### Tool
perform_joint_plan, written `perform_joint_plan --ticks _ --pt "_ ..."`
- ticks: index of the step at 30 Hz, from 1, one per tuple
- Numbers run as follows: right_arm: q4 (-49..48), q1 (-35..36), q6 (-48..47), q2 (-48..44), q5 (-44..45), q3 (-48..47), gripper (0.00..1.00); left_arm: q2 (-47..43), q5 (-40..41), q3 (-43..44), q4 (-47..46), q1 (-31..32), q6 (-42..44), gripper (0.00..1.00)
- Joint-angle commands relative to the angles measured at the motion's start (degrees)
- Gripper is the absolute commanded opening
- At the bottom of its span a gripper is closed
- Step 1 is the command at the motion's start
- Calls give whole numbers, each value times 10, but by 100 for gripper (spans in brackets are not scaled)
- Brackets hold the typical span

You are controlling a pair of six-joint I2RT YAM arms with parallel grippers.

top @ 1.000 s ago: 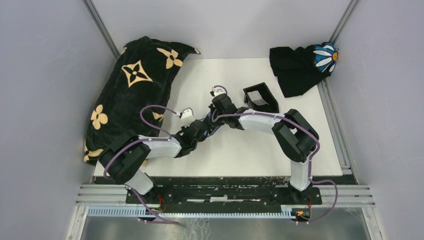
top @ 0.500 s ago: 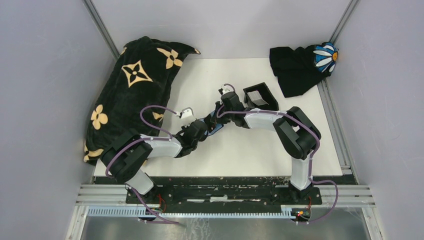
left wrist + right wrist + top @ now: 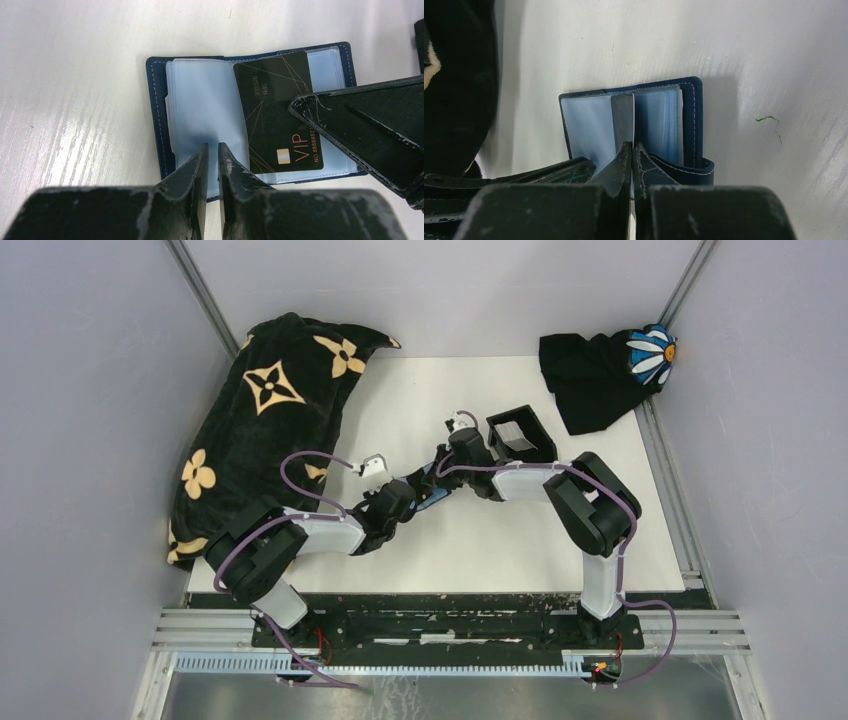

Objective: Put the credit cards into the card holder
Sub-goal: Insert the credit card into the card holder.

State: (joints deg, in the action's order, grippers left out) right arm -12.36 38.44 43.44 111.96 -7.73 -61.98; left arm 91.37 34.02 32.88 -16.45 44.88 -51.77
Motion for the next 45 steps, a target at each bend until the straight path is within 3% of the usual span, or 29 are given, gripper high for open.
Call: perform_joint_plan --ticks 1,35,45 --pt "22 4 2 24 4 28 1 28 5 -13 50 -1 -11 20" --pt "-7 21 23 32 -6 48 1 10 14 -15 71 -8 -1 20" --pt "-15 21 28 18 -22 92 1 14 18 -15 68 -10 -3 20"
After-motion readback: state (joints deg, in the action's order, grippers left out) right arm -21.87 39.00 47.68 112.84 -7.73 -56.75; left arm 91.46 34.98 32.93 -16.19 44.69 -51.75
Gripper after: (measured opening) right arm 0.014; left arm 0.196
